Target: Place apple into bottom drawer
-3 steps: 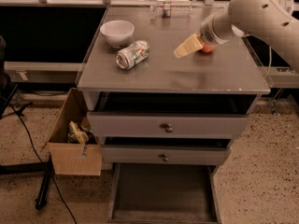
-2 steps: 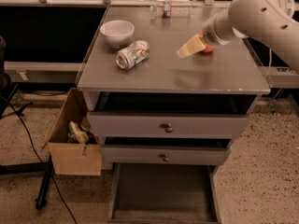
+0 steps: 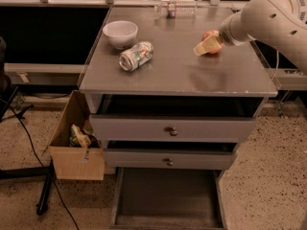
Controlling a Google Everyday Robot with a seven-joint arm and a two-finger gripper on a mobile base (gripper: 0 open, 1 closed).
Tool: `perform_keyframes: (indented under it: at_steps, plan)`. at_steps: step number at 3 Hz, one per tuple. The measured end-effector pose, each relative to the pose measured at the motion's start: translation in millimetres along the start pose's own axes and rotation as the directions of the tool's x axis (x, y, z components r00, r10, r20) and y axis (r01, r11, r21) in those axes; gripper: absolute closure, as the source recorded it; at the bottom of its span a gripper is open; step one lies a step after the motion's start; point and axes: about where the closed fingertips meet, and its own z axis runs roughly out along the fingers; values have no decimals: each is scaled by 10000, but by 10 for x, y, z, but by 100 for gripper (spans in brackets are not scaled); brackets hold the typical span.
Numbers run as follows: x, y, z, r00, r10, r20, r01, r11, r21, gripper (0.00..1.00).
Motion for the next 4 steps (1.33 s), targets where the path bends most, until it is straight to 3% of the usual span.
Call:
perform_keyframes:
  at_steps: [2,4]
  plan:
    - [144,-236,233,9947,1026,91,-1026,9947,50,0]
    - [185,-258,445,9872,1593,112,-1589,9869,-292,0]
